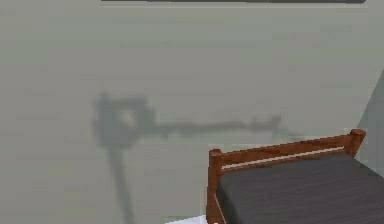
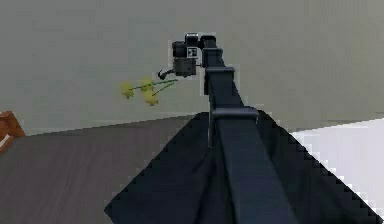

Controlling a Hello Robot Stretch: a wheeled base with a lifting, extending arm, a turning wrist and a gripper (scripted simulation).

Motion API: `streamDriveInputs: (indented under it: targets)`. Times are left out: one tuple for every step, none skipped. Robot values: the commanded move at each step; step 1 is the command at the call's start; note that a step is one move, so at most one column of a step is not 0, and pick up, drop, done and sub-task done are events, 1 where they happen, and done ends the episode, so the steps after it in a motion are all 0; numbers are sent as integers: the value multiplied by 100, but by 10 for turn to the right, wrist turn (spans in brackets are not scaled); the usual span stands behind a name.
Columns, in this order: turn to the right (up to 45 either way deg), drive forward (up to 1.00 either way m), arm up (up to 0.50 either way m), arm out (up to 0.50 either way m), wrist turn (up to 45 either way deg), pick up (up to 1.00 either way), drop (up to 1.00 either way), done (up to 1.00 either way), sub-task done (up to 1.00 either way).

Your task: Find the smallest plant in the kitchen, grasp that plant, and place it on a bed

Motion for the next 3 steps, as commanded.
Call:
streamDriveInputs:
  targets:
    - [0, 0, -26, 0, 0, 0, 0, 0, 0]
    - [0, 0, -32, 0, 0, 0, 0, 0, 0]
    - [0, 0, 0, 0, 0, 0, 100, 0, 0]
